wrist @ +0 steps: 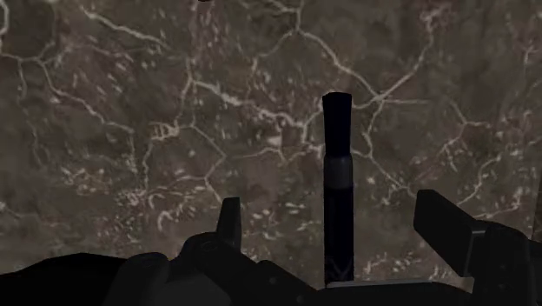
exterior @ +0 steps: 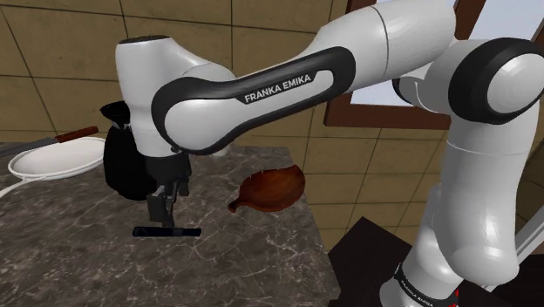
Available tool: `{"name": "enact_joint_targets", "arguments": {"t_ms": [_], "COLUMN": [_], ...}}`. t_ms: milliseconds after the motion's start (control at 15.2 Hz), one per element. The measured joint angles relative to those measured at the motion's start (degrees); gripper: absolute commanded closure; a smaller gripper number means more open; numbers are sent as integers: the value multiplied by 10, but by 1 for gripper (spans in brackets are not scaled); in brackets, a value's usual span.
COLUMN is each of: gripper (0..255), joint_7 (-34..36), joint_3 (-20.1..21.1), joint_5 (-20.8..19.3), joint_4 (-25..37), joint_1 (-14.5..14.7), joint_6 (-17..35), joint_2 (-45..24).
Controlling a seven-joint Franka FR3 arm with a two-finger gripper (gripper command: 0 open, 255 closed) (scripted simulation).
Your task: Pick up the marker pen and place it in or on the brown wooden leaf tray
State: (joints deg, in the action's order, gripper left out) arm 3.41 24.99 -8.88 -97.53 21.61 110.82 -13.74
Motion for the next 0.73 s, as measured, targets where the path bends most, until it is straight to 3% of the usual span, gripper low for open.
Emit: {"name": "enact_joint_targets", "arguments": {"t_ms": [198,726], "gripper": [0,0], "joint_7": [1,7], "joint_3": [6,2], "joint_5": [-21,-33], "joint_4": [23,-6], "joint_1": [17,19], "joint_6": [2,47], "joint_2": [-31,-50]}}
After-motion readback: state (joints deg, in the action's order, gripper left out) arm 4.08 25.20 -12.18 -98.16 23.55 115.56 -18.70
